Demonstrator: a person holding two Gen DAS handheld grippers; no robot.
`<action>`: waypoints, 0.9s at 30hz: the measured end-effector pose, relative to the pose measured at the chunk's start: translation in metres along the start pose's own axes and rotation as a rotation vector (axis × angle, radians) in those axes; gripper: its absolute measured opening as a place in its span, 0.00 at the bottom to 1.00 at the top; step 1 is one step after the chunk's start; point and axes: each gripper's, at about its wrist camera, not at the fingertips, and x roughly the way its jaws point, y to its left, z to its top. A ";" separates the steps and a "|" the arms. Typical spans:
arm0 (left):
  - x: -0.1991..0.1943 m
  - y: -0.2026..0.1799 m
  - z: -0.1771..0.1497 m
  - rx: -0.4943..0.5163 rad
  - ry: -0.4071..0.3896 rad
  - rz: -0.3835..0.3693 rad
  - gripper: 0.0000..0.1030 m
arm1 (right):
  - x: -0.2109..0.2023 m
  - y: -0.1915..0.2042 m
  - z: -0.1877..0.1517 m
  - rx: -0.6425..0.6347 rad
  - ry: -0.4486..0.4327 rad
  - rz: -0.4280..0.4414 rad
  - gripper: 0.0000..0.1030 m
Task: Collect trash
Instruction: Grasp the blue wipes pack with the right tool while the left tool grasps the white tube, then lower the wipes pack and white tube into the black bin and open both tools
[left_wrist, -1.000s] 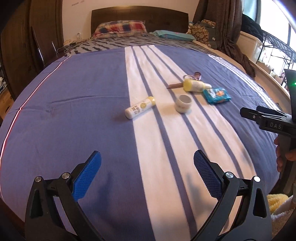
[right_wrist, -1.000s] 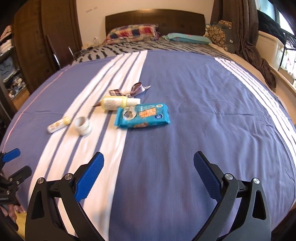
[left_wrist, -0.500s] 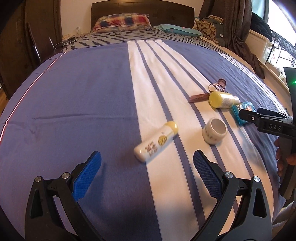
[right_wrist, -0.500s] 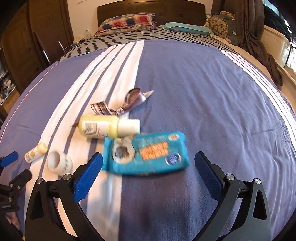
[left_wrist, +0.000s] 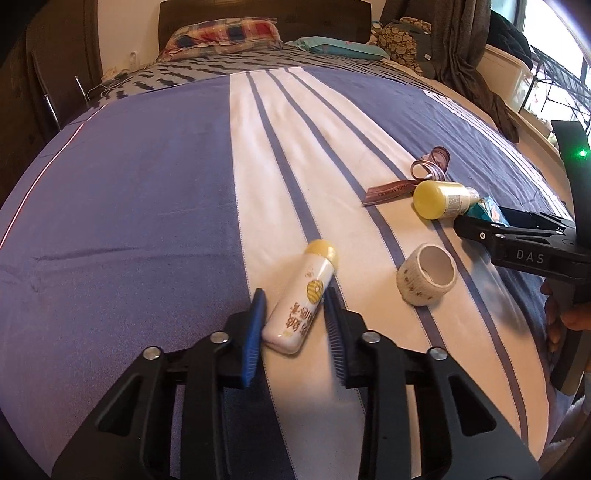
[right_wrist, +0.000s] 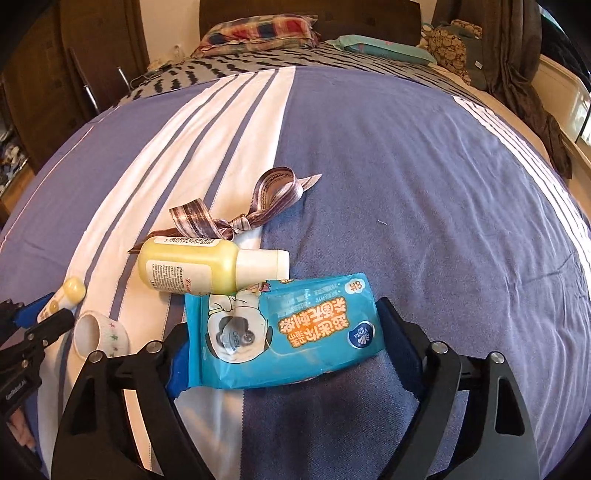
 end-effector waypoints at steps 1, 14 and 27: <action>-0.001 -0.001 -0.002 0.001 0.000 -0.004 0.20 | -0.001 0.001 0.000 -0.003 -0.001 0.002 0.80; -0.041 -0.016 -0.048 0.003 -0.004 -0.024 0.17 | -0.051 0.000 -0.052 -0.019 -0.021 0.033 0.80; -0.112 -0.053 -0.105 0.013 -0.067 -0.069 0.17 | -0.140 0.000 -0.118 -0.031 -0.116 0.076 0.79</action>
